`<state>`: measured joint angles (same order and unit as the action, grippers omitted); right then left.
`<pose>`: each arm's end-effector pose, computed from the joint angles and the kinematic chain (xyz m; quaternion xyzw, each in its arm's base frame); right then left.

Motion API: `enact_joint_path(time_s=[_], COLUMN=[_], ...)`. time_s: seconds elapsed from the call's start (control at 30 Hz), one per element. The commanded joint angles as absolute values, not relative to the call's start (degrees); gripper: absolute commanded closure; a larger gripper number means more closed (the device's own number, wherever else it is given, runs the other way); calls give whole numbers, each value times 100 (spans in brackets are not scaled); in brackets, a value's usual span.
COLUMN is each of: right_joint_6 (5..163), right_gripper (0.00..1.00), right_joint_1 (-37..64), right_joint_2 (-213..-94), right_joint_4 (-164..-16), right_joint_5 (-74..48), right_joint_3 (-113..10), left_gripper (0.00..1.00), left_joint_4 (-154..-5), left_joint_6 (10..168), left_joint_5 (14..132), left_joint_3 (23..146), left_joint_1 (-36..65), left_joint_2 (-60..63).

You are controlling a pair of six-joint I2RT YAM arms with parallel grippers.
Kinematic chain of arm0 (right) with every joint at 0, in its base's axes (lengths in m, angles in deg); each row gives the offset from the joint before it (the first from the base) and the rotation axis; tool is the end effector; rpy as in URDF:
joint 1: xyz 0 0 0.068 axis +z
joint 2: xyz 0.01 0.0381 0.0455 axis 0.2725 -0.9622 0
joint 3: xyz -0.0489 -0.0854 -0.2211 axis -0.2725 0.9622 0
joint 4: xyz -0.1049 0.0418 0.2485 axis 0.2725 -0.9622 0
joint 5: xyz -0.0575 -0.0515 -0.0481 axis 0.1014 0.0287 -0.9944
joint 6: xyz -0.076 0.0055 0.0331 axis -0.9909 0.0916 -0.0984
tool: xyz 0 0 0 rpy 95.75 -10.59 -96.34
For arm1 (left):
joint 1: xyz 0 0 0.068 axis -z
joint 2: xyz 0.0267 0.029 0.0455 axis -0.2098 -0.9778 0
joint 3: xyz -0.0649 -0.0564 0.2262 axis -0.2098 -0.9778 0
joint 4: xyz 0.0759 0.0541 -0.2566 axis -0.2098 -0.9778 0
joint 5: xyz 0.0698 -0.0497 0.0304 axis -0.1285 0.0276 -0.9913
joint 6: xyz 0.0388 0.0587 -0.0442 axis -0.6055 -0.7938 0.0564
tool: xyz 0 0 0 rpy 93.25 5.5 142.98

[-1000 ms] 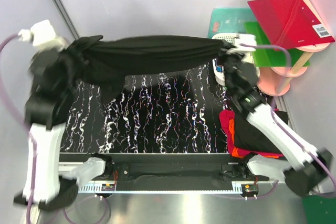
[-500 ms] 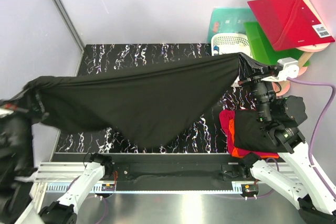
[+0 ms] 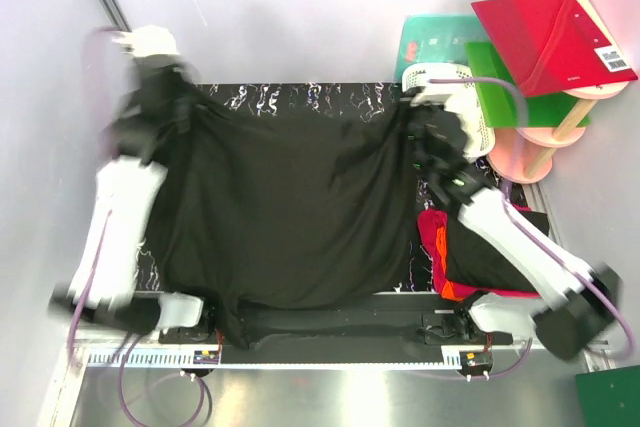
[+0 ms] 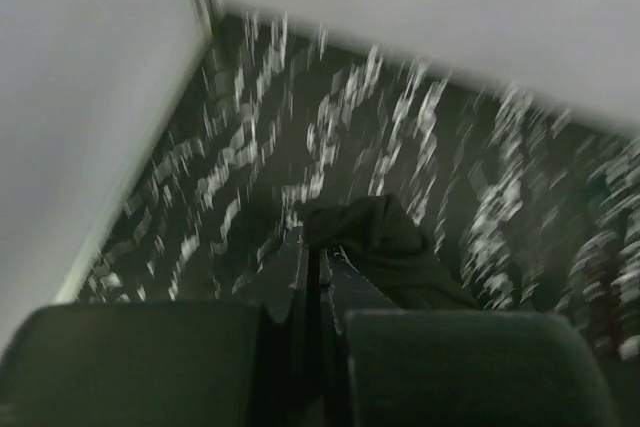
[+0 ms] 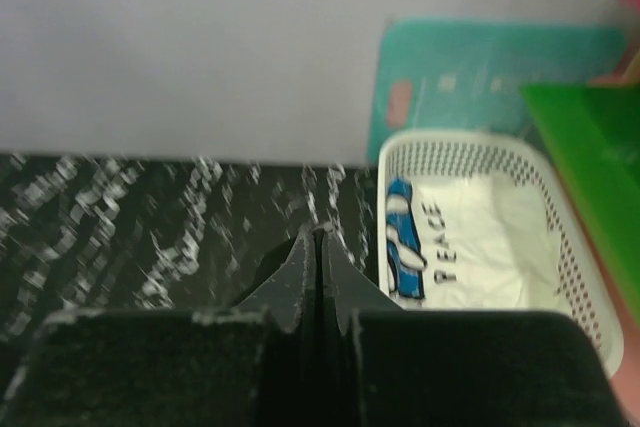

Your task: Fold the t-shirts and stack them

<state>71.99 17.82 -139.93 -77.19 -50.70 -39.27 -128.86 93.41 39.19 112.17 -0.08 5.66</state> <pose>0.2929 0.1517 0.3896 -0.0275 0.6613 0.0167 0.7494 0.2767 -0.0271 0.4644 -0.1539 0.7876 0.0365 0.5956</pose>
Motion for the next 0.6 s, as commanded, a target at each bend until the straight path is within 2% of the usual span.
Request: enact_joint_path(time_s=[0.0,0.23,0.57], right_joint_6=[7287,7341,7332], right_gripper=[100,100,100], right_joint_1=[1557,1372,1135], right_joint_2=[-15108,-17464,-18792], right_joint_4=[-7161,-6677,-6817], right_joint_5=[-5474,-5535,-5394], right_joint_3=[-3675,-4243,-5396], left_gripper=[100,100,100], left_joint_4=[-12427,-12418,-12312], left_joint_6=[9840,10236,10236], left_joint_5=[4059,3927,4093], left_joint_3=[10504,10969,11830], left_joint_1=[-33,-42,-244], left_joint_2=[-501,-3005,-3711])
